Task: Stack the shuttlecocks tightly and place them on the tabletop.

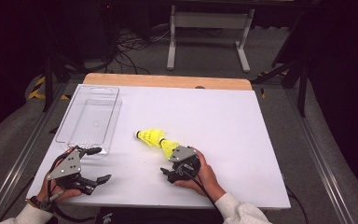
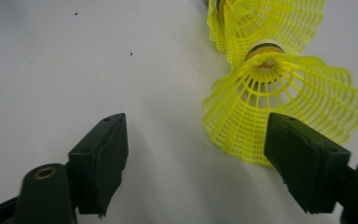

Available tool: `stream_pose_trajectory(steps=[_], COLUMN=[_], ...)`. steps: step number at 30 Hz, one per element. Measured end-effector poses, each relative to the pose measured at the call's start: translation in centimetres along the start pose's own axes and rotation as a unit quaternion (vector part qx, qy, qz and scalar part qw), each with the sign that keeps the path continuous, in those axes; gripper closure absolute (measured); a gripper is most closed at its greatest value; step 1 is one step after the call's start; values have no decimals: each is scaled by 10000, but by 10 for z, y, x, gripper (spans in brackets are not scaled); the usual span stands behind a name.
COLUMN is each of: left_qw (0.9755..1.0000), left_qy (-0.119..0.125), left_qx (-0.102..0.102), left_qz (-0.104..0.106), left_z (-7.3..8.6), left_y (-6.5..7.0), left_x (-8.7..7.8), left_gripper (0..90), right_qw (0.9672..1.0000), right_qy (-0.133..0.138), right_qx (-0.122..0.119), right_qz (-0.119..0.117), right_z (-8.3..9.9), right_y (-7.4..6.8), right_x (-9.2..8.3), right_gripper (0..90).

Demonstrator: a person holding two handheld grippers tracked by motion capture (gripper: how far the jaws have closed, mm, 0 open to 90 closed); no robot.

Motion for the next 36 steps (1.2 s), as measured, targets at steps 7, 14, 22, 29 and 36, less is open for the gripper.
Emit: stream_pose_trajectory(steps=[7, 14, 22, 29, 36], left_qw=[10000, 10000, 10000, 10000, 10000], left_qy=[-12, -8, -11, -8, -20], left_qx=[7, -37, -39, -39, -34], left_qz=[14, 30, 30, 30, 28], left_z=[0, 0, 0, 0, 1], left_y=[0, 1, 1, 0, 1], left_x=[1, 1, 1, 1, 1], left_gripper=[85, 85, 85, 85, 85], right_qw=[9992, 9984, 9983, 9981, 9985], right_qy=[151, 228, 151, 223, 363], right_qx=[262, 367, 252, 199, 78], right_qz=[256, 356, 495, 544, 397], right_z=[-8, -13, -15, -18, -26], right_y=[12, 18, 19, 24, 23], right_x=[6, 3, 1, -6, -8], right_gripper=[426, 674, 888, 900, 900])
Point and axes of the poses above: each handheld gripper's, and its own axes: x roughly forward along the jaws, z roughly out of its underside, y roughly to its right, the point moved 10 cm from there along x, roughly forward along the jaws, and after that the axes turned 11 degrees about -z, right-handed, at the moved point
